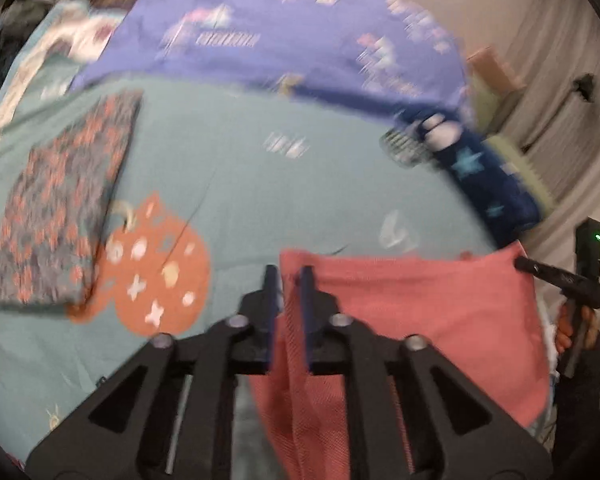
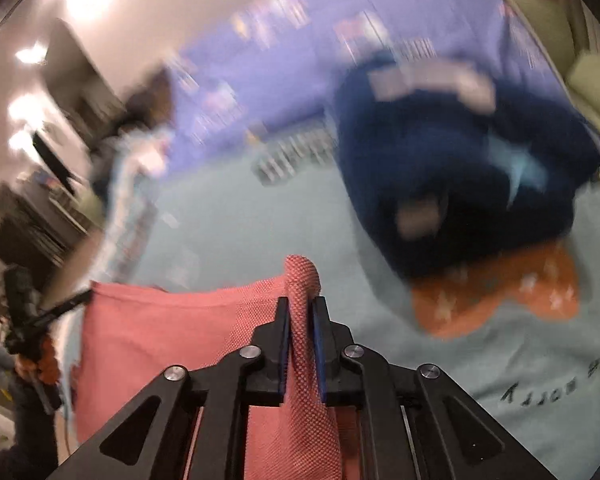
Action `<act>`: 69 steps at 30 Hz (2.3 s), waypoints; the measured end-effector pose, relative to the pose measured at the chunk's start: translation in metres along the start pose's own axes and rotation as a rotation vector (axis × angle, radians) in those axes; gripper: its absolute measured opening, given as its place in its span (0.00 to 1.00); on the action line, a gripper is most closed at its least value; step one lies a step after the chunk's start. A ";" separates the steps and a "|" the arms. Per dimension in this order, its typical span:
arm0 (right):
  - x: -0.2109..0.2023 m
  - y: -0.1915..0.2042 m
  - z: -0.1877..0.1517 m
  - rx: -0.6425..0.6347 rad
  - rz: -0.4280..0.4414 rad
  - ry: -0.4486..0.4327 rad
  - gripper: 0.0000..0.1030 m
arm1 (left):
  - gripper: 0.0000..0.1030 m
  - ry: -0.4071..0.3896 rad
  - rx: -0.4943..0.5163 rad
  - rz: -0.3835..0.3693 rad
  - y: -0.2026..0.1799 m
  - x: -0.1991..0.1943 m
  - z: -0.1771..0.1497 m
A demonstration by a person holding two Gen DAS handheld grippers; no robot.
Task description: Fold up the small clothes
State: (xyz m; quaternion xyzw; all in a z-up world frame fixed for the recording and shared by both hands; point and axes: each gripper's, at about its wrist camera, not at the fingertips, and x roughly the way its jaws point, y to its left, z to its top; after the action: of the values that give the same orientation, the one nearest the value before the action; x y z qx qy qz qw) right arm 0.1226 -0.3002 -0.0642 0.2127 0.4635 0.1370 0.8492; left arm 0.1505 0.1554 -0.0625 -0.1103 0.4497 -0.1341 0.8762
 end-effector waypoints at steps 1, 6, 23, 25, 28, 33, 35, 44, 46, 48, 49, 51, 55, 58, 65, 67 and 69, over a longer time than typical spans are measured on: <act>0.010 -0.006 -0.005 0.026 -0.034 0.054 0.13 | 0.18 0.031 -0.033 0.018 0.007 0.008 -0.004; -0.033 -0.034 -0.043 0.095 0.059 0.014 0.27 | 0.48 0.007 -0.070 -0.056 0.021 -0.026 -0.040; -0.078 0.009 -0.152 -0.142 0.371 0.103 0.41 | 0.30 0.111 -0.007 -0.209 -0.007 -0.090 -0.162; -0.096 0.029 -0.154 -0.209 0.482 0.080 0.32 | 0.14 0.084 -0.028 -0.212 -0.007 -0.098 -0.159; -0.128 0.044 -0.152 -0.260 0.547 -0.012 0.32 | 0.11 -0.014 -0.079 -0.248 -0.001 -0.121 -0.150; -0.133 0.021 -0.160 -0.190 0.404 -0.014 0.32 | 0.11 -0.053 -0.127 -0.193 0.011 -0.137 -0.153; -0.121 0.008 -0.172 -0.115 0.348 0.016 0.32 | 0.13 -0.024 -0.143 -0.161 0.017 -0.137 -0.166; -0.087 -0.034 -0.200 0.154 0.406 0.056 0.47 | 0.57 0.072 -0.200 -0.188 0.013 -0.108 -0.200; -0.079 -0.031 -0.196 0.175 0.443 0.057 0.52 | 0.60 0.042 -0.221 -0.220 0.013 -0.106 -0.197; -0.066 -0.023 -0.188 0.195 0.462 0.052 0.51 | 0.49 0.029 -0.274 -0.265 0.016 -0.101 -0.192; -0.063 -0.020 -0.183 0.207 0.447 0.045 0.27 | 0.12 0.029 -0.287 -0.291 0.016 -0.097 -0.189; -0.057 -0.017 -0.175 0.234 0.378 0.052 0.04 | 0.07 0.033 -0.274 -0.253 0.012 -0.097 -0.186; -0.091 -0.017 -0.172 0.275 0.377 -0.028 0.03 | 0.06 -0.025 -0.154 -0.204 -0.008 -0.130 -0.186; -0.112 -0.015 -0.176 0.258 0.328 -0.039 0.03 | 0.05 -0.050 -0.081 -0.176 -0.015 -0.155 -0.189; -0.095 -0.039 -0.208 0.313 0.132 0.105 0.04 | 0.03 -0.005 -0.144 -0.086 0.021 -0.151 -0.208; -0.108 -0.046 -0.205 0.346 0.122 0.067 0.09 | 0.03 -0.048 -0.161 -0.079 0.027 -0.162 -0.205; -0.128 -0.044 -0.195 0.304 0.082 -0.019 0.11 | 0.03 -0.096 -0.124 -0.082 0.021 -0.171 -0.194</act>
State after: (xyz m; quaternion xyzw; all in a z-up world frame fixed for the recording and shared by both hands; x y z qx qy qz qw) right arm -0.1088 -0.3479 -0.0863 0.3589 0.4618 0.0979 0.8052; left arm -0.1006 0.2180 -0.0503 -0.1889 0.4099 -0.1362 0.8819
